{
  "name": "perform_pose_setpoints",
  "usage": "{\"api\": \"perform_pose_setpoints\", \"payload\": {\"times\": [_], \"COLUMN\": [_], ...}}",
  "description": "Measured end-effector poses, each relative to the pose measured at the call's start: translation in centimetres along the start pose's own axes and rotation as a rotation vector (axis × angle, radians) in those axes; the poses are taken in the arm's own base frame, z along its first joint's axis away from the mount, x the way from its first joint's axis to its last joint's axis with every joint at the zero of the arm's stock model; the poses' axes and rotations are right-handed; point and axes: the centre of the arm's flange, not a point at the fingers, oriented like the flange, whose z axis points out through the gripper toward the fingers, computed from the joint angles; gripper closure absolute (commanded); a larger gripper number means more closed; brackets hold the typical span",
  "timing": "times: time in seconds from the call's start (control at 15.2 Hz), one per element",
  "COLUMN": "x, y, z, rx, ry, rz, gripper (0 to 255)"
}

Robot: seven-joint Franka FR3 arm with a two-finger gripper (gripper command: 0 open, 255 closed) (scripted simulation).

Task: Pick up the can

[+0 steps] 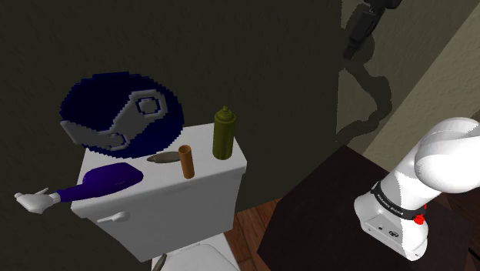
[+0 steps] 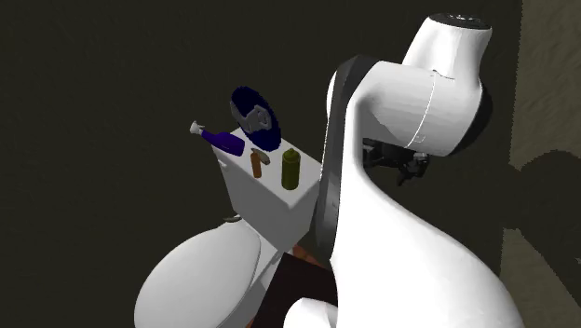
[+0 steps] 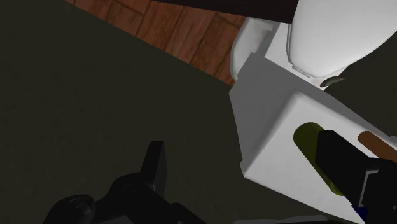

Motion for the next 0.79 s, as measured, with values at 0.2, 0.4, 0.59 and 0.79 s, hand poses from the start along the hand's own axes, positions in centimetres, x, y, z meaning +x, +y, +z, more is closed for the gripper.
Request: {"api": "perform_pose_setpoints", "payload": {"times": [0.2,0.4,0.59,0.79], "x": [0.2,0.5,1.7,2.4], "y": [-1.4,-4.4,-7.8,-11.0], "z": [0.9,3.1,5.2,7.7], "rx": [-0.008,-0.028,-0.049,-0.070], "ry": [0.016,0.054,0.097,0.139], "rz": [0.014,0.047,0.084,0.121], "gripper": [0,0,0,0]}}
